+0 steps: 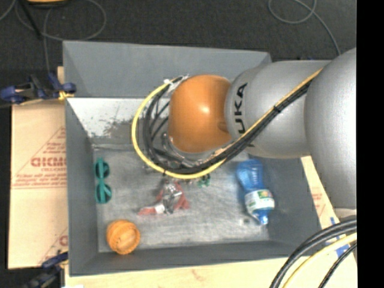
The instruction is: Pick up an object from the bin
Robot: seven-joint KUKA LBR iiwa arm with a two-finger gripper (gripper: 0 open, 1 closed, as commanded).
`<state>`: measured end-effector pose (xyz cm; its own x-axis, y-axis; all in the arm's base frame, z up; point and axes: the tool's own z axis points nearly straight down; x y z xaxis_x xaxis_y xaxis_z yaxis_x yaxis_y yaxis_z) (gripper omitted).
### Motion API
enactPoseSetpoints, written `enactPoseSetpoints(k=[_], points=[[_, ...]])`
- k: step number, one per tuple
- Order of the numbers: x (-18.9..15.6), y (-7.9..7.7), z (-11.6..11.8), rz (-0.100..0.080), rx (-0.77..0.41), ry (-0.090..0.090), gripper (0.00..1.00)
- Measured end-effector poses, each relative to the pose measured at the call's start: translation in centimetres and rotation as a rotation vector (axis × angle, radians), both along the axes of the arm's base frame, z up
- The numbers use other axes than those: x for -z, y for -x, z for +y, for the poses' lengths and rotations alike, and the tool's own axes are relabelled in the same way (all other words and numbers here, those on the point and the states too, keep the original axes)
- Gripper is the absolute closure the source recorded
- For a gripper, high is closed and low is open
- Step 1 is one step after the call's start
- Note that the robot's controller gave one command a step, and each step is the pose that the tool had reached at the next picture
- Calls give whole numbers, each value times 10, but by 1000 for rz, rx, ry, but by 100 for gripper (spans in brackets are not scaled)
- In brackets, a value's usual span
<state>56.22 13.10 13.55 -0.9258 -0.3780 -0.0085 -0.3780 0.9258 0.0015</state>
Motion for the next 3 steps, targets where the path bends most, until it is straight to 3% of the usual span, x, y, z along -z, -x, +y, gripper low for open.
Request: enactPoseSetpoints(k=[1,2,3], points=[[18,14,-43,10,-45,7,0],[62,24,-24,-1,-297,3,100],[62,24,-24,-1,-295,2,100]])
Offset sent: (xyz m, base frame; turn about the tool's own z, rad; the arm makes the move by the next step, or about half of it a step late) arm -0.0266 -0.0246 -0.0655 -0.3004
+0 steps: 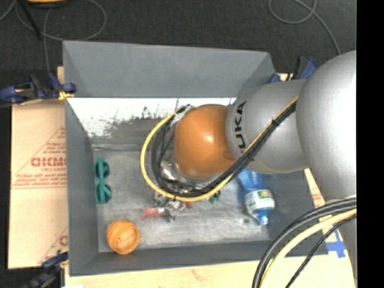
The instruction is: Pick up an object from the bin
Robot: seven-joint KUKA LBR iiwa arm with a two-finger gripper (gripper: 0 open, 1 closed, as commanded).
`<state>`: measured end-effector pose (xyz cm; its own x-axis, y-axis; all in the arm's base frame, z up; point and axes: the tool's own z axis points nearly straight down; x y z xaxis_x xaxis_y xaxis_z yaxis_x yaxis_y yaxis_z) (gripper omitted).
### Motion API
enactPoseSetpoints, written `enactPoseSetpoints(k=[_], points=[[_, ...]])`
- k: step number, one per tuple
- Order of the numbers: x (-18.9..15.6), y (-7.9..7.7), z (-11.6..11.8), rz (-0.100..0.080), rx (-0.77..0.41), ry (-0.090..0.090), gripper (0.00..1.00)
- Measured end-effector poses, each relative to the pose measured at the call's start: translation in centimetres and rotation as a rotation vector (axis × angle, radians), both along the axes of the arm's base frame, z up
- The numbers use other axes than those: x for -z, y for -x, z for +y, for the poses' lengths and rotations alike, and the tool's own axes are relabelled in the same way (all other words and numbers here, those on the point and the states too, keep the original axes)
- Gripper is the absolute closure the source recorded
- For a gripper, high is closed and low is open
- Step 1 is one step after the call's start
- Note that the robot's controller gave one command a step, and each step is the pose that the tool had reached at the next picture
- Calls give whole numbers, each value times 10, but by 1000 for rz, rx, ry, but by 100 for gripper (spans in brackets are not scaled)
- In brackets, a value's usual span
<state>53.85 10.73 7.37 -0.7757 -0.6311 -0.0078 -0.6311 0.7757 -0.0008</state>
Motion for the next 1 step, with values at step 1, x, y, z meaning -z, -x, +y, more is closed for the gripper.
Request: enactPoseSetpoints(k=[1], points=[[-155,7,31,-2,-194,2,100]])
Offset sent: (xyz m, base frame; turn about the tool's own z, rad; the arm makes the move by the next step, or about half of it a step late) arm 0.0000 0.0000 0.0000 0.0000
